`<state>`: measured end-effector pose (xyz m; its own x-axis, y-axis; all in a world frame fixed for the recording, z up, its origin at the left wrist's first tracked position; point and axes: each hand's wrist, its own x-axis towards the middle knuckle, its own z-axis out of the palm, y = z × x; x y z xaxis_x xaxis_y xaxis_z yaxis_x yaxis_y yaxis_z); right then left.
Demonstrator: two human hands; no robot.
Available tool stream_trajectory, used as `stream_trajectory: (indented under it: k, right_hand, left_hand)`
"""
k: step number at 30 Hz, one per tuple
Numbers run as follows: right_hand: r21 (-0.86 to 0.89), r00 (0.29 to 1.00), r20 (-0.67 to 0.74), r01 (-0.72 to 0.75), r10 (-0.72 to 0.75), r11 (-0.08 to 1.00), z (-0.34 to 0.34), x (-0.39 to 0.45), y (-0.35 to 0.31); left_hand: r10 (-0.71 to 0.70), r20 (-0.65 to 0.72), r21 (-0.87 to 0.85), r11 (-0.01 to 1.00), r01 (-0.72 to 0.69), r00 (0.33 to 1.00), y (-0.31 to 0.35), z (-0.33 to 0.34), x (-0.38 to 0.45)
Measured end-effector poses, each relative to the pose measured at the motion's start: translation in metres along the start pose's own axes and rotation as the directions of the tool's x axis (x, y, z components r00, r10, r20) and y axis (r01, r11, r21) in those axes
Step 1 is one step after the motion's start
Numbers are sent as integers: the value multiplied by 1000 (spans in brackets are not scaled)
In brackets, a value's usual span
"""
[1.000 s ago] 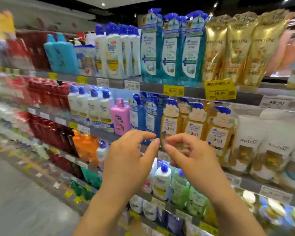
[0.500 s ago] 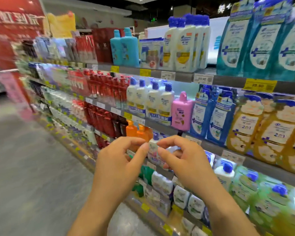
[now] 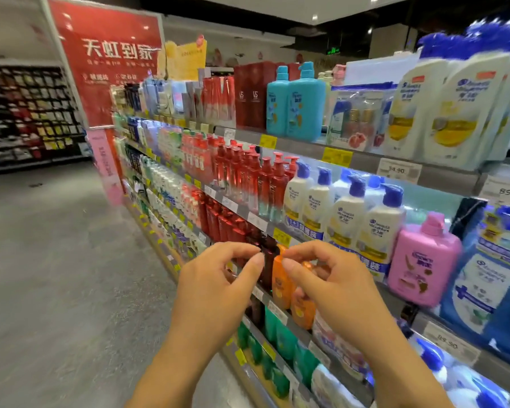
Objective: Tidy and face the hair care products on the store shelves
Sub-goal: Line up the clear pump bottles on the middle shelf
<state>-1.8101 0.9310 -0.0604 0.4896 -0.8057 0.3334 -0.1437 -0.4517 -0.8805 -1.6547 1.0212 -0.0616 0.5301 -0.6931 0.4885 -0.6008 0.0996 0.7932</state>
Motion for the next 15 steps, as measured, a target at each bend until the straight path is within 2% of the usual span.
stream_trajectory:
  k: [8,12,15]
  right_hand:
    - [102,996,91,-2,-7,995,32,117,17]
    - [110,984,178,3,-23,994,73,166,20]
    - [95,971,232,30,-52,995,113,203,18]
  left_hand:
    - [-70,-128,-48,997,64,989,-53,3,101]
    - [-118,-173,-74,992,106,978,-86,-17,137]
    - [-108,-236,-94,992,88,966,-118,-42,170]
